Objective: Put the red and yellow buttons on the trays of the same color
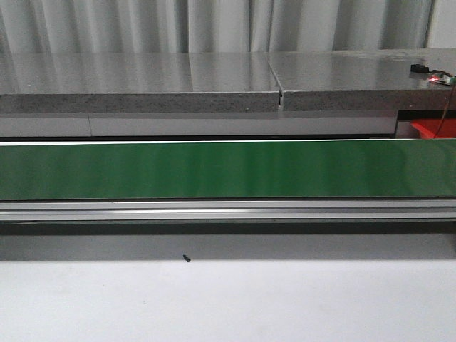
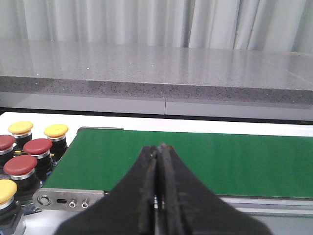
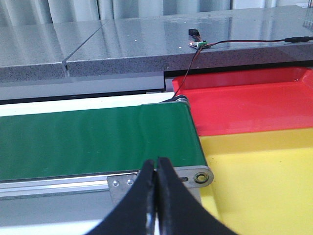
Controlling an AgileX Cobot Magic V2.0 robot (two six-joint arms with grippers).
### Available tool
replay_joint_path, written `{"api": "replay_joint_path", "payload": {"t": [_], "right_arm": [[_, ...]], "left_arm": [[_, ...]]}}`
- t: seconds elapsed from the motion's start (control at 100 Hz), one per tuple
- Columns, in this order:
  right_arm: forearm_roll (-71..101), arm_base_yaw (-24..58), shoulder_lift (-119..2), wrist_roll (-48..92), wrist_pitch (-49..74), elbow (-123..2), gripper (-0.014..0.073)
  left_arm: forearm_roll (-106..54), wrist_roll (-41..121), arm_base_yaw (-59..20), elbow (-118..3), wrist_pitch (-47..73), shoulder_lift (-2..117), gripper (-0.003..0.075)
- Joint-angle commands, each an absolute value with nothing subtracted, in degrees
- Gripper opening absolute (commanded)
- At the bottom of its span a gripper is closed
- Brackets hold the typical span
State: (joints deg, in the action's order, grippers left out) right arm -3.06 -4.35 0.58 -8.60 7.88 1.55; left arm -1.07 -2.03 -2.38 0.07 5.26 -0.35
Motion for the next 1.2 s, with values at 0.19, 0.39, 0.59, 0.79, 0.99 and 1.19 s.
{"api": "replay_joint_path", "payload": {"t": [0.19, 0.39, 0.59, 0.79, 0.99, 1.19], "right_arm": [[-3.3, -4.7, 1.8, -8.5, 2.9, 0.8, -0.0066], [-3.3, -4.7, 1.8, -8.5, 2.9, 0.8, -0.0066], [-3.3, -4.7, 1.8, -8.5, 2.9, 0.8, -0.0066], [-3.3, -4.7, 1.8, -8.5, 2.9, 0.8, -0.0066], [-3.3, -4.7, 1.8, -8.5, 2.9, 0.8, -0.0066], [-3.3, -4.7, 1.8, -8.5, 2.9, 0.8, -0.0066]], "left_arm": [[-1.0, -2.1, -2.3, 2.5, 1.0, -2.3, -0.0019], [-1.0, -2.1, -2.3, 2.5, 1.0, -2.3, -0.0019], [-1.0, -2.1, -2.3, 2.5, 1.0, -2.3, -0.0019], [-1.0, -2.1, -2.3, -1.9, 4.1, -2.3, -0.0019], [-0.7, -2.1, -2.3, -14.2, 19.6, 1.1, -0.0019], [0.0, -2.1, -2.3, -23.9, 24.9, 10.8, -0.0019]]}}
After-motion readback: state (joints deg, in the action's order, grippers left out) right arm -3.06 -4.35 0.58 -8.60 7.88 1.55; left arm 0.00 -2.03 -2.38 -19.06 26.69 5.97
